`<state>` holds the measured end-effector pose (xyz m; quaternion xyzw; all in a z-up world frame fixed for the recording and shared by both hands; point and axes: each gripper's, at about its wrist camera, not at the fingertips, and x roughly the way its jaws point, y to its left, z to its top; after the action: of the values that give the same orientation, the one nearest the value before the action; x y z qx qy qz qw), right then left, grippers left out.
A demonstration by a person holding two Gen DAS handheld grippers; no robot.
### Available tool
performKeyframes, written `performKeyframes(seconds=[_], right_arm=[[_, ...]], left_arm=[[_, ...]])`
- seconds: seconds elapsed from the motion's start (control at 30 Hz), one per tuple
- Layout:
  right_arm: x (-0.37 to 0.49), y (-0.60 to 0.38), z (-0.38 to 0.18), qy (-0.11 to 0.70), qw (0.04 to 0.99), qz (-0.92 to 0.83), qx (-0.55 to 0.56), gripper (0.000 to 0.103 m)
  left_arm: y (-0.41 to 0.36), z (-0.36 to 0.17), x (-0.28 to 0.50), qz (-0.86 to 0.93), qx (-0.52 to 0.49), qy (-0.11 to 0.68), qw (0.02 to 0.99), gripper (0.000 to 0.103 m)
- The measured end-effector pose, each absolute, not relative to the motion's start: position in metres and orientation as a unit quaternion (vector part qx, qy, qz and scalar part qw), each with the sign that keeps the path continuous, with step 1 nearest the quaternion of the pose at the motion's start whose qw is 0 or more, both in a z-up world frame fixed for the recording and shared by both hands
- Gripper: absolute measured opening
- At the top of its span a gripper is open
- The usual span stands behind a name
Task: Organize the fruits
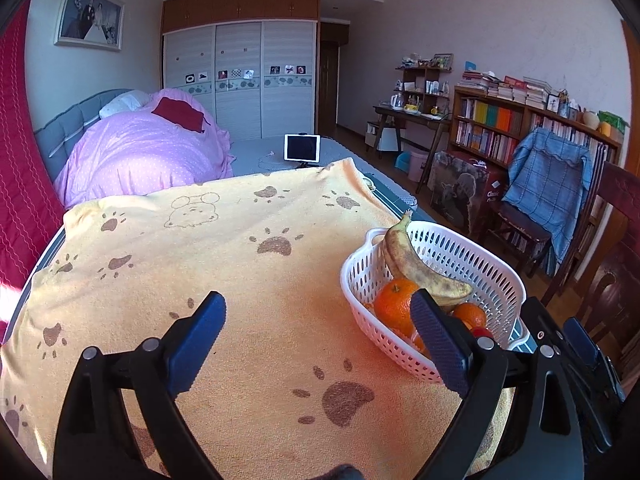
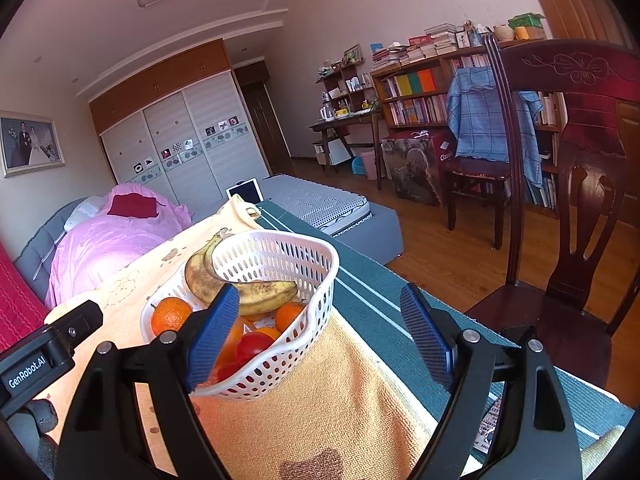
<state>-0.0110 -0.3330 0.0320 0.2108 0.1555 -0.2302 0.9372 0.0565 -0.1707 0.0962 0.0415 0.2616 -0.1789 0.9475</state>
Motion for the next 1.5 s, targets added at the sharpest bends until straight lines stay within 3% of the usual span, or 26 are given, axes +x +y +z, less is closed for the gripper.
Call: performKeyframes(seconds=[0.33,1.5], right_arm=[[-0.014,-0.328,0.035,0.146,0.941,-0.232,0.197,0.095],[-0.020,-0.309,0.035,0.168,0.949,-0.218,0.152,0.098]], left_arm=[[-0.160,0.089,0.043,-0.156,0.058,0.260,0.951,0.096],[-0.156,0.074,0.022,-0.125,0.100,0.246,0.956,0.098]])
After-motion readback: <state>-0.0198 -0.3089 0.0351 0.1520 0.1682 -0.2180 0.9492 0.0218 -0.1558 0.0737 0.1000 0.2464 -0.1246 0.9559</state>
